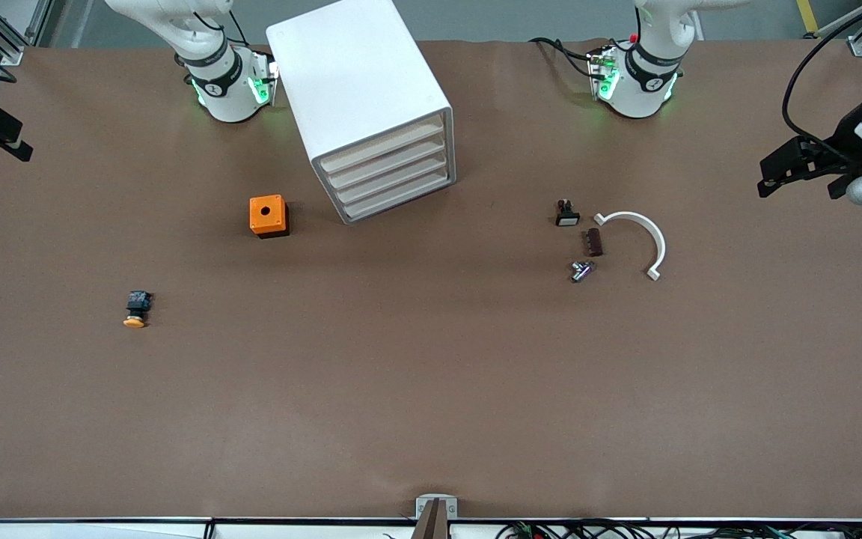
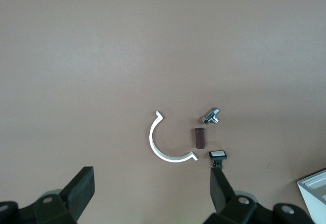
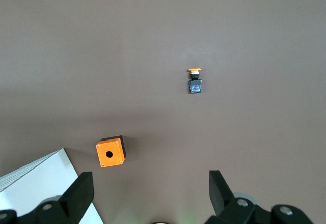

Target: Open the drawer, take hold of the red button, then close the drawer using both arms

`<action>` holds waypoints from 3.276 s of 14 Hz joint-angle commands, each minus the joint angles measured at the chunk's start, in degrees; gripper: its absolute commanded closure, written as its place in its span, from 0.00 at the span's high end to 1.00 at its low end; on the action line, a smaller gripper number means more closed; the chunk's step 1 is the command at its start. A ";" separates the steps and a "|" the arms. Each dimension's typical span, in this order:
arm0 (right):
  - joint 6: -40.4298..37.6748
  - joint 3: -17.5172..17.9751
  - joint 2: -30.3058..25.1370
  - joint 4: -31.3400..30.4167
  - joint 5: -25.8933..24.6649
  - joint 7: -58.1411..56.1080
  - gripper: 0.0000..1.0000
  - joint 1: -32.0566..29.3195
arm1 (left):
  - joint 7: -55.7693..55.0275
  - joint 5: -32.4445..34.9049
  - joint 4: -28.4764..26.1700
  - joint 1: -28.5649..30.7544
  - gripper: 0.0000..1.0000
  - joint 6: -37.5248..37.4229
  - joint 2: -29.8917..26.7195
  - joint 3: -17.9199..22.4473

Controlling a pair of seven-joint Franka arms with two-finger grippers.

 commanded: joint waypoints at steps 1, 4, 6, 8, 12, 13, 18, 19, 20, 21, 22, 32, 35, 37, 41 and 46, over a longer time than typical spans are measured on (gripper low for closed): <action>0.13 0.40 -0.68 0.13 0.95 0.46 1.00 -0.59 | -0.44 0.62 1.10 -0.04 1.00 -0.53 0.52 -0.04; 0.13 0.40 -0.77 0.04 0.95 0.73 1.00 -0.50 | -0.35 0.54 1.18 -0.04 1.00 -0.62 0.52 -0.04; -0.13 0.40 -0.86 -0.14 0.95 0.82 1.00 -0.50 | -0.35 0.62 1.18 0.13 1.00 -0.53 0.70 0.04; -0.13 0.48 -0.86 -0.14 0.95 2.39 1.00 -0.42 | -0.35 0.54 1.01 0.92 1.00 -0.62 1.40 0.04; -0.22 0.57 -0.86 -0.22 0.95 3.19 1.00 -0.41 | -0.09 0.54 0.39 0.31 1.00 -1.84 4.55 -0.39; -0.31 0.57 -0.86 -0.22 0.95 3.19 1.00 -0.41 | -0.09 0.54 0.39 0.05 1.00 -2.11 5.61 -0.57; -0.22 0.57 -0.77 -0.22 0.95 3.10 1.00 0.46 | -1.57 -2.26 0.39 -1.97 1.00 -2.11 10.00 -1.62; -0.39 0.48 -0.77 -0.31 0.95 2.84 1.00 0.29 | -4.02 -4.19 0.48 -2.93 1.00 -2.11 10.88 -1.63; -0.48 0.22 -0.86 -0.49 1.04 2.49 1.00 0.11 | -7.44 -5.86 0.48 -4.51 1.00 -2.11 12.20 -1.71; -0.14 0.22 -0.77 -0.49 1.04 2.49 1.00 0.03 | -10.95 -6.84 0.57 -6.35 1.00 -2.11 13.43 -1.71; 0.13 0.31 -0.77 -0.40 0.95 2.58 1.00 0.29 | -14.21 -7.20 0.83 -8.63 1.00 -2.03 14.92 -1.63; 0.31 0.13 -0.77 -0.40 0.95 2.14 1.00 -0.15 | -48.30 -9.47 8.46 -27.19 1.00 -1.76 30.64 -1.63; 0.48 0.13 -0.68 -0.31 0.95 2.14 1.00 -0.06 | -58.94 -15.79 10.93 -28.78 1.00 -1.50 35.49 -1.63; 0.48 0.04 -0.51 0.12 0.95 2.22 1.00 -0.24 | -66.06 -21.32 10.85 -29.22 1.00 0.07 37.34 -1.71; 0.48 0.13 -0.51 0.39 0.86 2.31 1.00 -0.33 | -80.04 -37.49 11.11 -29.13 1.00 2.90 41.38 -1.28; 0.39 0.04 -0.51 0.39 0.86 2.31 1.00 -0.33 | -97.95 -45.33 12.34 -29.57 1.00 4.04 45.86 -1.36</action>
